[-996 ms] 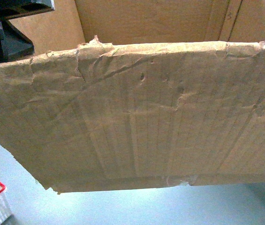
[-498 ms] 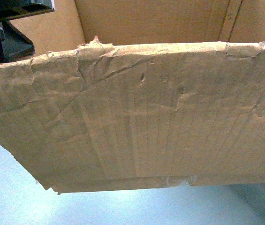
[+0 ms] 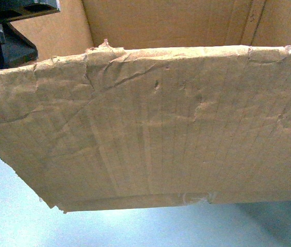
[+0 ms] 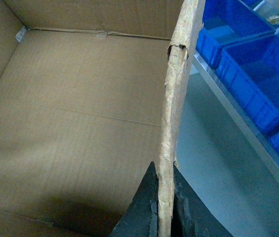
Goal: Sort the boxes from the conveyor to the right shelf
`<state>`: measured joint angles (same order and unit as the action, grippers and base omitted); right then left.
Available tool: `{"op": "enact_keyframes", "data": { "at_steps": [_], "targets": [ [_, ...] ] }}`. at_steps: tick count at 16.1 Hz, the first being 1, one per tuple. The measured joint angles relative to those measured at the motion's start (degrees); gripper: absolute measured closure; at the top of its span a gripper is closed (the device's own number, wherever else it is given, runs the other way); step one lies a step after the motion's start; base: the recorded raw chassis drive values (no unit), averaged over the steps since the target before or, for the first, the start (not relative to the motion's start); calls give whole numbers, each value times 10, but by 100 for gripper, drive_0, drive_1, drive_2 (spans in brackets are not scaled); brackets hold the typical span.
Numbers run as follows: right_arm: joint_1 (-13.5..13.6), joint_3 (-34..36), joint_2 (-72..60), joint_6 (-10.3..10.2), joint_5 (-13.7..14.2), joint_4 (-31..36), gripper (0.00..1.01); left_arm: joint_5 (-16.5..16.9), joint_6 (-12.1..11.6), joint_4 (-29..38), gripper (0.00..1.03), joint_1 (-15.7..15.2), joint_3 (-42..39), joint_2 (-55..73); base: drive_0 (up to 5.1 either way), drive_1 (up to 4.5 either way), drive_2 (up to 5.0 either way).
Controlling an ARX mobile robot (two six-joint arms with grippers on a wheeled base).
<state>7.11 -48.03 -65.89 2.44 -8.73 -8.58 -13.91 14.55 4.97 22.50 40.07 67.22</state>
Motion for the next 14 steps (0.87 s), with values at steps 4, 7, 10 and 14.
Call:
{"op": "enact_keyframes", "data": {
  "at_steps": [4, 7, 10, 14],
  "targets": [
    [0, 0, 0, 0, 0, 0, 99, 0, 0, 0, 100, 0, 0, 0, -165, -165, -165],
    [0, 0, 0, 0, 0, 0, 99, 0, 0, 0, 100, 0, 0, 0, -159, -159, -159],
    [0, 0, 0, 0, 0, 0, 99, 0, 0, 0, 100, 0, 0, 0, -169, -169, -169],
    [0, 0, 0, 0, 0, 0, 99, 0, 0, 0, 100, 0, 0, 0, -155, -155, -155]
  ]
}}
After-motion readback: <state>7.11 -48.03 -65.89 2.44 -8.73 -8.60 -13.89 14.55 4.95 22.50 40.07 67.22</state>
